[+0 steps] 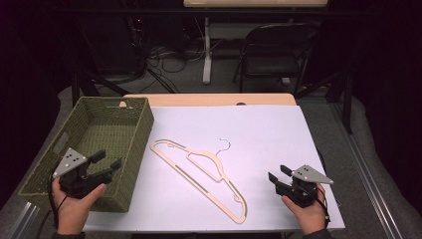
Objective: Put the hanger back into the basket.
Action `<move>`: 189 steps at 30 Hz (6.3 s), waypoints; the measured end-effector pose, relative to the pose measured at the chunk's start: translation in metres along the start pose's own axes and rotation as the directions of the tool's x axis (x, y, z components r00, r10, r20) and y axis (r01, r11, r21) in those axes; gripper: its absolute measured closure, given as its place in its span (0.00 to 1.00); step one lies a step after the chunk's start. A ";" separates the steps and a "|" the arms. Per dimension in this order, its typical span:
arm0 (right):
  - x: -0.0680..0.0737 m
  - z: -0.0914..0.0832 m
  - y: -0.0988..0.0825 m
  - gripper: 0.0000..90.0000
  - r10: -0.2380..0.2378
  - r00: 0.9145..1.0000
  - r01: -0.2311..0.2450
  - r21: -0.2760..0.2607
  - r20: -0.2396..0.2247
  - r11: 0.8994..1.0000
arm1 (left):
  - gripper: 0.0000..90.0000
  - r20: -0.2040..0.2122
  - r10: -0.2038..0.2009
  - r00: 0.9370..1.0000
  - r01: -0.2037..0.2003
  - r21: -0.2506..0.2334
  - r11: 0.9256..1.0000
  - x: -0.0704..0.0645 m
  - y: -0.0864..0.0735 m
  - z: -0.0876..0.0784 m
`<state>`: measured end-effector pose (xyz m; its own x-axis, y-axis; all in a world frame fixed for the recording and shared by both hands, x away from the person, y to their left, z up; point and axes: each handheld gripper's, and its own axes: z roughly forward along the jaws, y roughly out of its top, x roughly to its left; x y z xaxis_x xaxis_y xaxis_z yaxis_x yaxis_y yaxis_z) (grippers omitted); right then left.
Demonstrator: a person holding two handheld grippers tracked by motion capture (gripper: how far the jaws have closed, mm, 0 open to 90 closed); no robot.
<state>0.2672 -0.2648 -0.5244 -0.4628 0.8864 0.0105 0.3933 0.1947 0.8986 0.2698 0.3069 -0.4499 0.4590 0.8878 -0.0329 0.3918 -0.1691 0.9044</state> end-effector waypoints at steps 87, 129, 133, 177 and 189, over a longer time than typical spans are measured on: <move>0.067 0.078 0.101 0.59 -0.210 0.934 0.323 0.429 -0.290 0.843 | 0.37 0.023 0.011 1.000 -0.011 0.017 1.000 -0.006 0.005 -0.003; 0.093 0.158 0.139 0.46 -0.195 0.912 0.388 0.603 -0.360 0.697 | 0.37 0.032 0.004 0.999 -0.005 0.032 0.999 -0.004 0.004 -0.001; 0.100 0.166 0.141 0.47 -0.210 0.904 0.410 0.612 -0.373 0.676 | 0.37 0.031 0.003 1.000 -0.004 0.030 1.000 -0.004 0.004 -0.001; 0.141 0.204 0.107 0.71 -0.206 0.870 0.478 0.668 -0.447 0.571 | 0.37 0.034 0.006 0.999 -0.007 0.036 0.999 -0.005 0.003 0.001; 0.147 0.206 0.101 0.78 -0.195 0.862 0.491 0.676 -0.468 0.550 | 0.37 0.033 0.006 0.999 -0.008 0.039 0.999 -0.004 0.002 0.001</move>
<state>0.4028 -0.0283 -0.5224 -0.8474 0.5295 0.0396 0.5257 0.8262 0.2027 0.2694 0.3024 -0.4477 0.4875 0.8721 -0.0411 0.4191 -0.1924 0.8873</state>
